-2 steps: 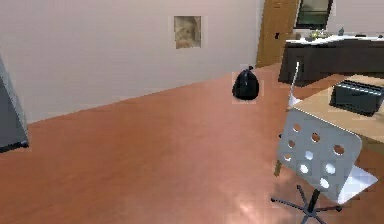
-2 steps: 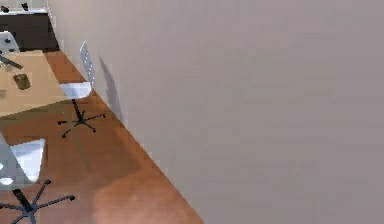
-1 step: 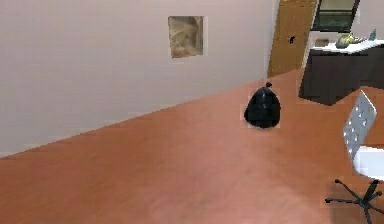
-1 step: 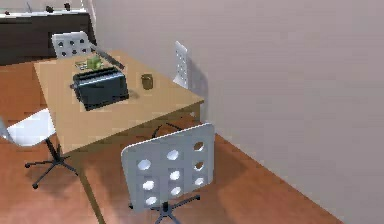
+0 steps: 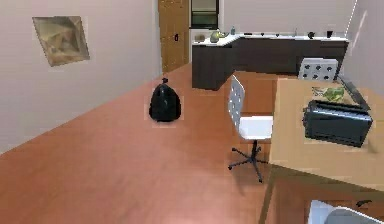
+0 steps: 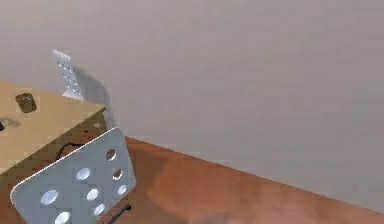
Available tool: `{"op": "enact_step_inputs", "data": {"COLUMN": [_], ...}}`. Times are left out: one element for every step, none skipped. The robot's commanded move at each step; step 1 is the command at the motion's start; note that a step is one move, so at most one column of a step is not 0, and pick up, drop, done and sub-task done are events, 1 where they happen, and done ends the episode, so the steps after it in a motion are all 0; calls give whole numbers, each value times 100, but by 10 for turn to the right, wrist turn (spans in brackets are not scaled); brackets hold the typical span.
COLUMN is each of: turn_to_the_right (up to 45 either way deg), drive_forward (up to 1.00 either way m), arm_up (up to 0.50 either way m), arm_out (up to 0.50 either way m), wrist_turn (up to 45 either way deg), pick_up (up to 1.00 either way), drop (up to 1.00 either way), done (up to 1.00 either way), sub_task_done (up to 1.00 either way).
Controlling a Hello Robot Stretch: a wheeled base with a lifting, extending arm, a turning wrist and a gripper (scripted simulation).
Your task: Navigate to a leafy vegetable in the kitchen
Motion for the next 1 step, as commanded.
{"op": "enact_step_inputs", "data": {"turn_to_the_right": [0], "drive_forward": [5], "arm_up": [0], "arm_out": [0], "wrist_turn": [0], "pick_up": [0], "drop": [0], "done": [0], "sub_task_done": [0]}}
